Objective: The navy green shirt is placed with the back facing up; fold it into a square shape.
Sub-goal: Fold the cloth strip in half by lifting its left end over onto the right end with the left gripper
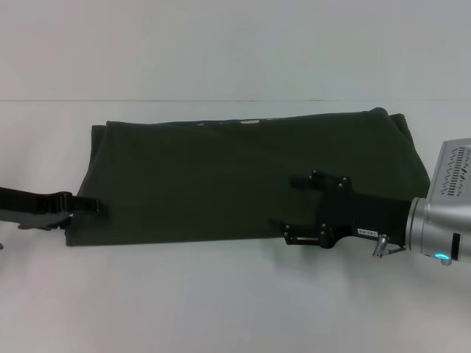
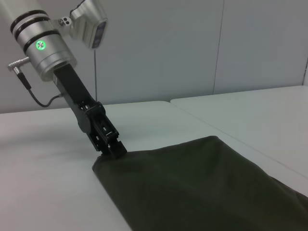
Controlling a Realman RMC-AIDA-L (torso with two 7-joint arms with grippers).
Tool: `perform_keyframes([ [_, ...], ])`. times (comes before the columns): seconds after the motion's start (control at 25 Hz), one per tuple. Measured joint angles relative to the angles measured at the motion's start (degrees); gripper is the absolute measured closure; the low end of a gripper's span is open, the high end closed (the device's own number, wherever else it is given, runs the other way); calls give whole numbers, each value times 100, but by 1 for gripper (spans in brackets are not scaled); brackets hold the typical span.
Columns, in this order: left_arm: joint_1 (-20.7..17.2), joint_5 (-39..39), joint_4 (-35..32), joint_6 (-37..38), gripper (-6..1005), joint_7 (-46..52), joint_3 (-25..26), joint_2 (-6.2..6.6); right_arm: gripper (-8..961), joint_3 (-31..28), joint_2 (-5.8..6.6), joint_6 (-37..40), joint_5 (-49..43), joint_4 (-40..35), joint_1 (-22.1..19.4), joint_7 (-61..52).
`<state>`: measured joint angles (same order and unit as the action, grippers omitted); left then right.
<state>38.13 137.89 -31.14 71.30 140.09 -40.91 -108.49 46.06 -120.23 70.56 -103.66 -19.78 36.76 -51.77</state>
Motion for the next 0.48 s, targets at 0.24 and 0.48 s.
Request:
perform_keyframes([
  [0.24,17,8,-3,4,186,11,-21,-39,54,0,0,4,-5,0,-3,0],
  [0.48,-9,277,-128,-42,194,174,-36,-59,55,0,0,24,-5,0,-24,0],
])
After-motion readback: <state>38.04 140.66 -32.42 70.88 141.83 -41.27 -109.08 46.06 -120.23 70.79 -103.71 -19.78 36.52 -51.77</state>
